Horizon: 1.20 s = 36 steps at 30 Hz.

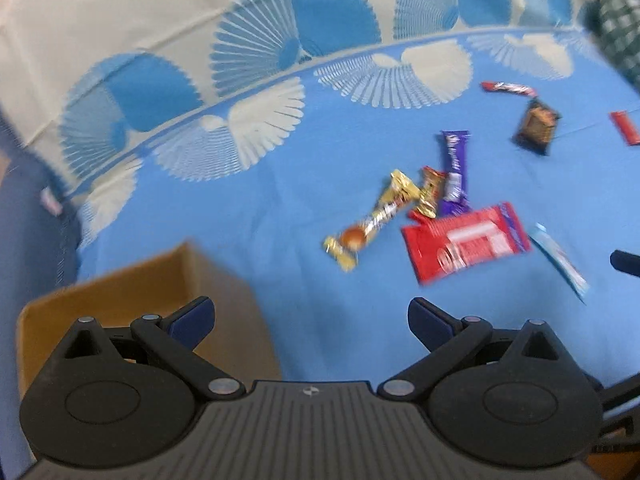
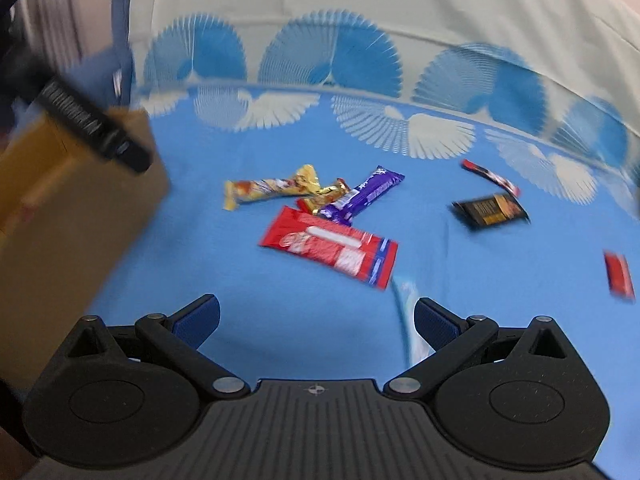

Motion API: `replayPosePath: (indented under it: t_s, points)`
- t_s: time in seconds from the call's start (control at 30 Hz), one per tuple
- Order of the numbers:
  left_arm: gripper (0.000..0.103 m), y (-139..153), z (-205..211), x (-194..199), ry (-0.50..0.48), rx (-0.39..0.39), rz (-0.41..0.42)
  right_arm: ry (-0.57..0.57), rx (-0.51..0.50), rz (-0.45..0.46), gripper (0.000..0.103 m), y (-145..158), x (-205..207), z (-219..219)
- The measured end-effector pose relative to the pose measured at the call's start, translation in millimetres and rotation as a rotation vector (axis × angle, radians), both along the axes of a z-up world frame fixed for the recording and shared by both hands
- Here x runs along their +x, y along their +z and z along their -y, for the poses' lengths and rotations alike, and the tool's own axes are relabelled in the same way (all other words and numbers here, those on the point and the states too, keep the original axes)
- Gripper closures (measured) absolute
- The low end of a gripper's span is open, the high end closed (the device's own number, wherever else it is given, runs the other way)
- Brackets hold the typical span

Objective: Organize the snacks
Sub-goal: 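Grasp the yellow wafer with the left tool while the right tool grasps the red packet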

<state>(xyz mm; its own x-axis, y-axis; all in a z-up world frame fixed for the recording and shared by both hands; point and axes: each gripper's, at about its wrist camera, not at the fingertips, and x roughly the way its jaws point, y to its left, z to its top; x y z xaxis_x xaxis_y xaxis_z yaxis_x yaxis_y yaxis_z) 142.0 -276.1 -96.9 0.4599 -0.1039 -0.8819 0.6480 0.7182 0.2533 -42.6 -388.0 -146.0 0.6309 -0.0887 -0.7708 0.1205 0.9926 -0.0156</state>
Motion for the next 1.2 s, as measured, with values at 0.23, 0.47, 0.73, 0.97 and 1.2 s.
replayPosePath:
  t_s: [0.23, 0.47, 0.73, 0.97, 1.2]
  points:
    - [0.0, -81, 60, 77, -0.03, 0.059, -0.091, 0.217, -0.024, -0.072, 0.001, -57, 85, 32]
    - [0.009, -118, 82, 103, -0.065, 0.043, -0.184, 0.259, 0.073, -0.087, 0.001, -88, 126, 52]
    - [0.089, -105, 54, 91, -0.011, -0.061, -0.251, 0.22, 0.087, -0.049, 0.058, -74, 95, 29]
    - [0.089, -48, 11, 50, 0.036, -0.165, -0.241, 0.109, 0.161, -0.034, 0.073, -51, 56, -4]
    - [0.089, 29, -54, -20, 0.045, -0.301, -0.187, -0.14, 0.26, 0.168, 0.073, 18, -8, -23]
